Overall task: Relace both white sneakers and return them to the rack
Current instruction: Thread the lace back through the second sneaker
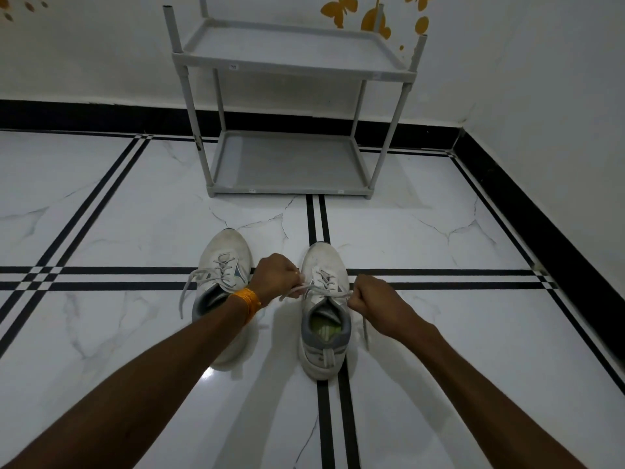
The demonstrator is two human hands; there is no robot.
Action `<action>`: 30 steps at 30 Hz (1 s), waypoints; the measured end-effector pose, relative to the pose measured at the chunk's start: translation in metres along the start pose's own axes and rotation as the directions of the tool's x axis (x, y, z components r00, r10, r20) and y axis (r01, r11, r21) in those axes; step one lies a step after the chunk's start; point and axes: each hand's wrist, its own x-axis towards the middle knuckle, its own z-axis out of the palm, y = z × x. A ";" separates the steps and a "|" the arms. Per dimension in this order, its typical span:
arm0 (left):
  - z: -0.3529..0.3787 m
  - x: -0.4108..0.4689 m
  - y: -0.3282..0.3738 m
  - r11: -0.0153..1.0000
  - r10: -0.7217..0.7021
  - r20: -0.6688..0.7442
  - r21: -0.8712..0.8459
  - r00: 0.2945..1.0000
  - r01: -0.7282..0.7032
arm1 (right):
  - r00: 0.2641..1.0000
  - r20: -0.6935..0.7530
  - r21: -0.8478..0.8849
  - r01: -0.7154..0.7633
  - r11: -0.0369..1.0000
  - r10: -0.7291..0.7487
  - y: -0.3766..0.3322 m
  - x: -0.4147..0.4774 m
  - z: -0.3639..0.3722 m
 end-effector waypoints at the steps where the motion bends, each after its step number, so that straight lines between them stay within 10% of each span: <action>1: 0.001 -0.002 -0.005 0.998 0.035 -0.011 0.052 0.999 -0.035 | 0.999 0.013 -0.023 -0.045 0.999 0.045 0.004 -0.003 0.007; 10: 0.011 -0.015 -0.020 0.958 0.256 -0.066 0.150 0.964 -0.244 | 0.981 -0.073 0.079 -0.175 0.981 0.181 -0.001 0.000 0.016; 12: 0.011 -0.017 -0.021 0.967 0.235 -0.078 0.116 0.969 -0.225 | 0.942 -0.131 0.360 -0.244 0.901 0.308 -0.004 0.002 0.018; 14: 0.011 -0.017 -0.022 0.974 0.211 -0.093 0.108 0.973 -0.201 | 0.868 -0.044 0.806 -0.262 0.531 0.495 -0.007 0.004 0.021; 17: 0.011 -0.016 -0.020 0.979 0.191 -0.074 0.091 0.979 -0.184 | 0.795 0.206 0.970 -0.244 -0.011 0.571 -0.006 0.004 0.025; 21: 0.013 -0.014 -0.022 0.979 0.185 -0.105 0.107 0.977 -0.173 | 0.834 0.348 0.924 -0.229 -0.305 0.428 0.001 -0.001 0.032; 26: 0.021 -0.013 -0.025 0.956 0.263 -0.116 0.165 0.958 -0.243 | 0.928 0.144 0.742 -0.331 0.583 0.344 0.008 -0.003 0.023; 30: 0.016 -0.013 -0.025 0.940 0.293 -0.127 0.219 0.947 -0.262 | 0.953 0.124 0.666 -0.286 0.689 0.276 0.010 0.000 0.015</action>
